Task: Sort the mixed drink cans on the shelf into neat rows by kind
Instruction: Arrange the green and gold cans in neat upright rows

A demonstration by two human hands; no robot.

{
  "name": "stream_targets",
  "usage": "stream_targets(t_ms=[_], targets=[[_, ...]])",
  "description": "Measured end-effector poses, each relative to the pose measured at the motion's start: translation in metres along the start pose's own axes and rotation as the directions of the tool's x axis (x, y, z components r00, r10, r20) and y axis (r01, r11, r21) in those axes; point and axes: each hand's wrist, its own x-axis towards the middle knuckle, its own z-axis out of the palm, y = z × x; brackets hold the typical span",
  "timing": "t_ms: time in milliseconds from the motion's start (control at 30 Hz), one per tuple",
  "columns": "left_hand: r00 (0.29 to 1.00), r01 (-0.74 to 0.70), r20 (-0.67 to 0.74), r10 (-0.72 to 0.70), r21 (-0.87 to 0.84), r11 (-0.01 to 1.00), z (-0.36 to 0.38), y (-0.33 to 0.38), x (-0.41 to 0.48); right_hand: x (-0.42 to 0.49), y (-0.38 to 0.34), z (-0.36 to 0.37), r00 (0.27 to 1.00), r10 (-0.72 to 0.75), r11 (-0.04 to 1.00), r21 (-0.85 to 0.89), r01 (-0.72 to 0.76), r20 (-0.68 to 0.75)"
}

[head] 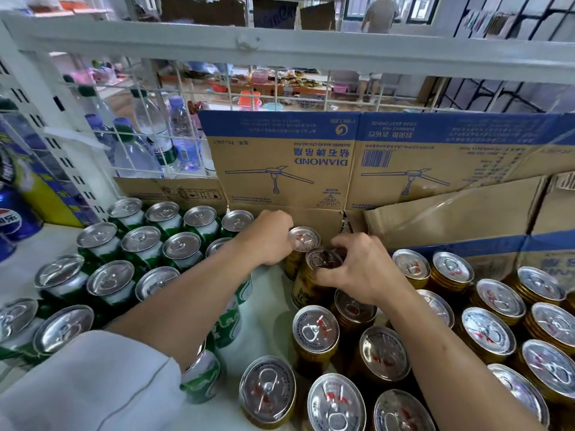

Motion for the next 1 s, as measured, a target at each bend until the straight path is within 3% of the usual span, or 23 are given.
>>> stream_targets(t_ms=[133,500,700,1000], targets=[[0.998,-0.054,-0.025,0.055,0.019,0.998,-0.017,0.0,-0.024,0.001,-0.004,0.004,0.998,0.046,0.998,-0.052,-0.045,0.03],[0.981,-0.185,0.103,0.165,0.226,0.957,-0.031,-0.021,-0.097,-0.009,-0.029,0.024,0.998,0.006,0.993,-0.118,0.001,0.058],[0.956,-0.257,0.19,0.223,0.178,0.95,-0.026,-0.031,-0.12,-0.006,-0.039,0.03,0.998,0.04,0.977,-0.212,-0.03,0.042],[0.935,-0.31,0.221,0.278,0.124,0.943,-0.021,-0.035,-0.128,-0.006,-0.038,0.033,0.998,0.053,0.982,-0.181,-0.046,0.038]])
